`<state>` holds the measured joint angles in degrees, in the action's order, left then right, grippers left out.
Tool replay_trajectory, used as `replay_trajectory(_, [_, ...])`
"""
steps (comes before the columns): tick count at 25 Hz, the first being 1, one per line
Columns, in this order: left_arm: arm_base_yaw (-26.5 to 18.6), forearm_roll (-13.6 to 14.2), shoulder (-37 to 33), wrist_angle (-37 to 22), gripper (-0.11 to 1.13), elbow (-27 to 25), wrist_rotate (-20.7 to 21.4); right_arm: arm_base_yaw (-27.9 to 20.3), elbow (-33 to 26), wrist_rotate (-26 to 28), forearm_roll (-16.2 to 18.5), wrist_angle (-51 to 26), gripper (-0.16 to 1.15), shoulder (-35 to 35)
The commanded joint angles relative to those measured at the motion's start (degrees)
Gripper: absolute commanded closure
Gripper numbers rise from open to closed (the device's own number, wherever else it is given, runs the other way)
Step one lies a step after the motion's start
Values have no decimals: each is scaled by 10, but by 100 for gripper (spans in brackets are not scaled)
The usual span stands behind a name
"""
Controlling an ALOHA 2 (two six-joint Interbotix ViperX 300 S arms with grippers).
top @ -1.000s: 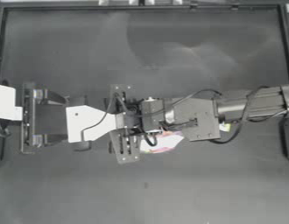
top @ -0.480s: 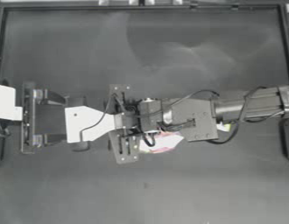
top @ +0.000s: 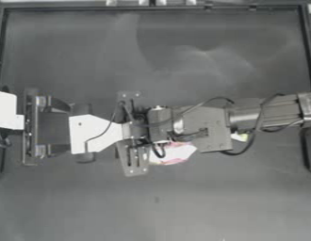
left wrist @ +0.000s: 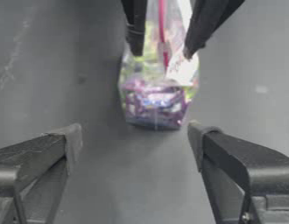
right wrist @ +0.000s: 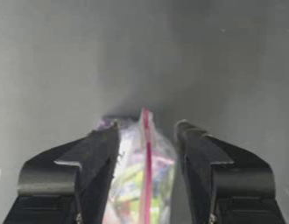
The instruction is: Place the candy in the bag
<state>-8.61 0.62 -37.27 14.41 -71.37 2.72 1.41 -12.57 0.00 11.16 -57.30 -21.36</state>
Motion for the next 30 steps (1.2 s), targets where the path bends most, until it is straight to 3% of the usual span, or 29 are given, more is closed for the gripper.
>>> replay_trajectory(1, [0, -1, 0, 4, 1, 5, 1, 1, -21, -1, -2, -4, 19, 11])
replay_trajectory(10, [0, -1, 1, 7, 1, 0, 0, 3, -26, -1, -4, -14, 20, 10])
replay_trajectory(19, [0, -1, 0, 6, 1, 1, 0, 4, -29, -3, -6, -18, 35, 8])
replay_trajectory(30, [0, -1, 1, 6, 1, 0, 0, 4, -35, -3, -5, -19, 39, 7])
